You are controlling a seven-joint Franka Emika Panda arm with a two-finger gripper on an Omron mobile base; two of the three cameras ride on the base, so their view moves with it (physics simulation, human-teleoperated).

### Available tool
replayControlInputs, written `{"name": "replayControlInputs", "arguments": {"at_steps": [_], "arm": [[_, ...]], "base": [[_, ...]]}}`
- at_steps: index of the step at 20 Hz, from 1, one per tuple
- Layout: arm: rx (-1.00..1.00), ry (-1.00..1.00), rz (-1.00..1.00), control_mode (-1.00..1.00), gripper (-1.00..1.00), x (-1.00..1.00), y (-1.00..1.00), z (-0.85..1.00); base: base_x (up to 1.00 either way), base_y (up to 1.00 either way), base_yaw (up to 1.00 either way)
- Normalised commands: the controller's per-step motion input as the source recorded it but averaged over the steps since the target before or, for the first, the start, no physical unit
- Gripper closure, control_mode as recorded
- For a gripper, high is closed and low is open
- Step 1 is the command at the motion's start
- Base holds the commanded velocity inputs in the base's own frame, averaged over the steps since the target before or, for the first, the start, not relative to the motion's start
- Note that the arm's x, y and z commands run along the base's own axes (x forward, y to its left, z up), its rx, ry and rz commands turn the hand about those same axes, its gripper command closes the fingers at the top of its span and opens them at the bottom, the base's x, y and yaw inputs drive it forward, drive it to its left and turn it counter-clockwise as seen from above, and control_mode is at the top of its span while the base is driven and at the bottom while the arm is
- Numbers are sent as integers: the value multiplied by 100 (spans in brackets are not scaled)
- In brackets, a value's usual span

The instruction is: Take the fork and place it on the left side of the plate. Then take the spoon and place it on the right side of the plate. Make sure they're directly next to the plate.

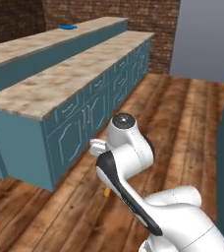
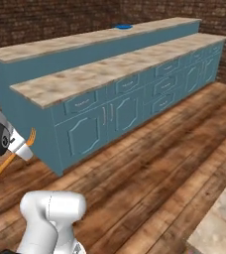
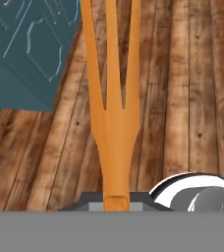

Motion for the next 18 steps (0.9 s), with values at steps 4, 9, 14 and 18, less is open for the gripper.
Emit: {"name": "replayControlInputs", "arguments": {"at_steps": [4, 9, 14, 18], "arm": [[0, 0, 0, 100, 100, 0, 0, 0], [0, 0, 0, 100, 100, 0, 0, 0], [0, 0, 0, 100, 100, 0, 0, 0], [0, 0, 0, 100, 100, 0, 0, 0]], "base": [[100, 100, -11], [96, 100, -8], [90, 100, -10], [72, 100, -9]]}}
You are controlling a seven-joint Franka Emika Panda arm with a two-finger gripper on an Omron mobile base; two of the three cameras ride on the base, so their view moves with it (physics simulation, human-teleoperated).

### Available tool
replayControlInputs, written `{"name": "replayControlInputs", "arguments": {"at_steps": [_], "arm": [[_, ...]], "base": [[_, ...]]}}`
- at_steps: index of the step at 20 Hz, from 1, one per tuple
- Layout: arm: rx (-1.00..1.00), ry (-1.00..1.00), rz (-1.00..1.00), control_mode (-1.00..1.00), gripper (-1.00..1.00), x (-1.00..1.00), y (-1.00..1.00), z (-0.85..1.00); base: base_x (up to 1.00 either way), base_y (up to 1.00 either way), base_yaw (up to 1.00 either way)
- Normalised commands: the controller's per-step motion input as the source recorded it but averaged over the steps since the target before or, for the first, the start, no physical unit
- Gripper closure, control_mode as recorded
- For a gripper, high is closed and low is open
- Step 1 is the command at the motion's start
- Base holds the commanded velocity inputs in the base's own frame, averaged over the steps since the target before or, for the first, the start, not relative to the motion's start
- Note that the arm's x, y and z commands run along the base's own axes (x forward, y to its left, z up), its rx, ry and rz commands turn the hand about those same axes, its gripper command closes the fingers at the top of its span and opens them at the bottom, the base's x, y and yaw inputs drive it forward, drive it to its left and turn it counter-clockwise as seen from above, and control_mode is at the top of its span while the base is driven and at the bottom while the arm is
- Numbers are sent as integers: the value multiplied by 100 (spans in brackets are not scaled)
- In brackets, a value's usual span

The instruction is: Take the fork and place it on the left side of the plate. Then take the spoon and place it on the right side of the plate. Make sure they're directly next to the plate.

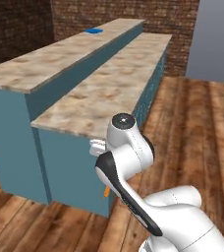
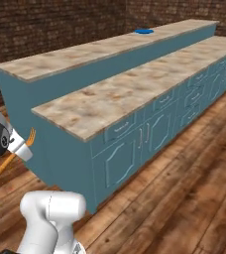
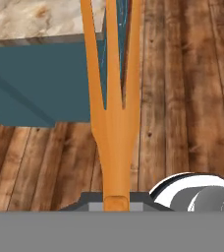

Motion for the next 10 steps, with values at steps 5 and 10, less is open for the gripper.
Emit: {"name": "replayControlInputs", "arguments": {"at_steps": [5, 10], "arm": [[0, 0, 0, 100, 100, 0, 0, 0], [0, 0, 0, 100, 100, 0, 0, 0]], "base": [[49, 100, -12], [35, 100, -10]]}}
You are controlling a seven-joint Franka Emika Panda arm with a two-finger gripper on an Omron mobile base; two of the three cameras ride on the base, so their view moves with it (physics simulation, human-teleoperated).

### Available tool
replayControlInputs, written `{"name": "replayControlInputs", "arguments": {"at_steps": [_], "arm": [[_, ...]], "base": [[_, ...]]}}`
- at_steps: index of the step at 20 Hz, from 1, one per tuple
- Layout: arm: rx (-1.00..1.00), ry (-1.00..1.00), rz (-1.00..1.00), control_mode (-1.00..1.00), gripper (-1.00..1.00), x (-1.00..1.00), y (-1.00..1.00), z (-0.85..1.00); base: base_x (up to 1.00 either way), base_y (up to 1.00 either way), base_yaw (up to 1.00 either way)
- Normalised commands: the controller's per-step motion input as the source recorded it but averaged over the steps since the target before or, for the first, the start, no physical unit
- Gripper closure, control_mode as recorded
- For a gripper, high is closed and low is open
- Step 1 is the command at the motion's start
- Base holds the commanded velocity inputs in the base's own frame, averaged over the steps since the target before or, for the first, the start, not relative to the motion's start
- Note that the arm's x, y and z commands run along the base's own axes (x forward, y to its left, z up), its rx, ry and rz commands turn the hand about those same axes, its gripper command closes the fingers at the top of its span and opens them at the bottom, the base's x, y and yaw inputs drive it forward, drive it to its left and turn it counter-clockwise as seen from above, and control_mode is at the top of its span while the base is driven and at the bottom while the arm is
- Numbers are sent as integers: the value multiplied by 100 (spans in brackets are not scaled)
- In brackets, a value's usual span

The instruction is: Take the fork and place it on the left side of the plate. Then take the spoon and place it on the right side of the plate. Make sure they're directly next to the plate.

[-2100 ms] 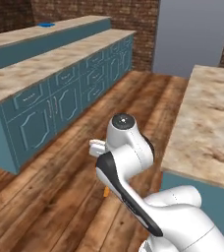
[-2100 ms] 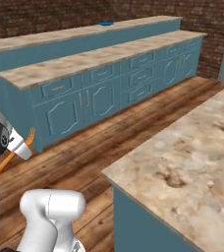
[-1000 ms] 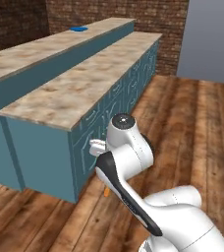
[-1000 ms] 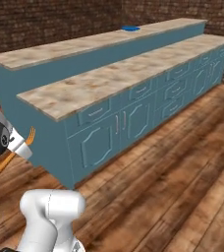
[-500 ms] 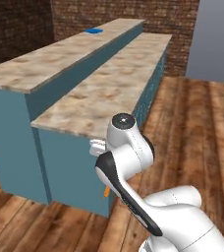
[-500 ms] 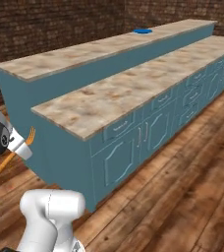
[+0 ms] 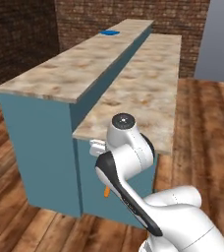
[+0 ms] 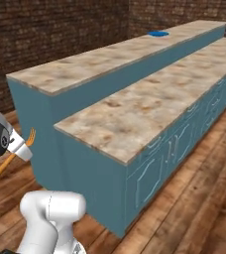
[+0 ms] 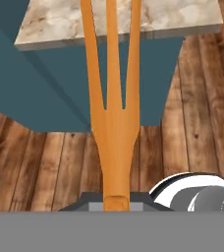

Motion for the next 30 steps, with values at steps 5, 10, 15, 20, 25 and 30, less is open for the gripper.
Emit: {"name": "replayControlInputs", "arguments": {"at_steps": [5, 10, 15, 20, 25, 30], "arm": [[0, 0, 0, 100, 100, 0, 0, 0], [0, 0, 0, 100, 100, 0, 0, 0], [0, 0, 0, 100, 100, 0, 0, 0], [0, 0, 0, 100, 100, 0, 0, 0], [0, 0, 0, 100, 100, 0, 0, 0], [0, 0, 0, 100, 100, 0, 0, 0]], "base": [[37, 100, -12], [29, 100, -11], [47, 100, -18], [53, 100, -23], [58, 100, -24], [57, 100, -24]]}}
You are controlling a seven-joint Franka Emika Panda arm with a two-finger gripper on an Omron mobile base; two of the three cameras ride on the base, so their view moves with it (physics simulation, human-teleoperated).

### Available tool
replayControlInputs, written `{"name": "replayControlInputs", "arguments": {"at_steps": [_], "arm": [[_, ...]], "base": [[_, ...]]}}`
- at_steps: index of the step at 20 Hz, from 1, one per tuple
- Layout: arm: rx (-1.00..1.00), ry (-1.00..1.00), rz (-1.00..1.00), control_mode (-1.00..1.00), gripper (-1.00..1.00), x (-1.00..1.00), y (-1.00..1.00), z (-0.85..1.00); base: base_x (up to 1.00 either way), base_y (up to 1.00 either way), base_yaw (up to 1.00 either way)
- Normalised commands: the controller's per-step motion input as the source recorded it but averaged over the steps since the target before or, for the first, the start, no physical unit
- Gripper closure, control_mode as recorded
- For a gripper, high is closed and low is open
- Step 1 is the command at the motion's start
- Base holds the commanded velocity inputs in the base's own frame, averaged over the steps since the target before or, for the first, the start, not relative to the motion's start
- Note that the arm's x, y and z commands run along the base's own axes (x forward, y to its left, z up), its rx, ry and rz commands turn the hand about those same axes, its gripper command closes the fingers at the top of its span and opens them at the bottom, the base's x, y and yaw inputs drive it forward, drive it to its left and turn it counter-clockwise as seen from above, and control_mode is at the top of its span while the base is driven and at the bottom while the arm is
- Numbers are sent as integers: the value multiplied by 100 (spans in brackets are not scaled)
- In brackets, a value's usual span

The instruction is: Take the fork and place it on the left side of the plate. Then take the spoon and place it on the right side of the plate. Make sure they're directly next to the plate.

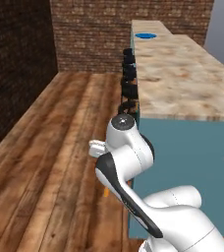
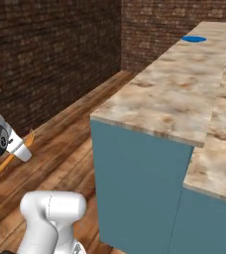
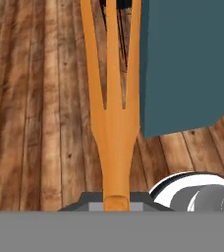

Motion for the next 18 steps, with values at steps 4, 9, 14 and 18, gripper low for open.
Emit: {"name": "replayControlInputs", "arguments": {"at_steps": [4, 9, 14, 18], "arm": [[0, 0, 0, 100, 100, 0, 0, 0], [0, 0, 0, 100, 100, 0, 0, 0], [0, 0, 0, 100, 100, 0, 0, 0], [0, 0, 0, 100, 100, 0, 0, 0]], "base": [[50, 100, -26], [46, 100, -27], [87, 100, -36], [100, 100, -45]]}}
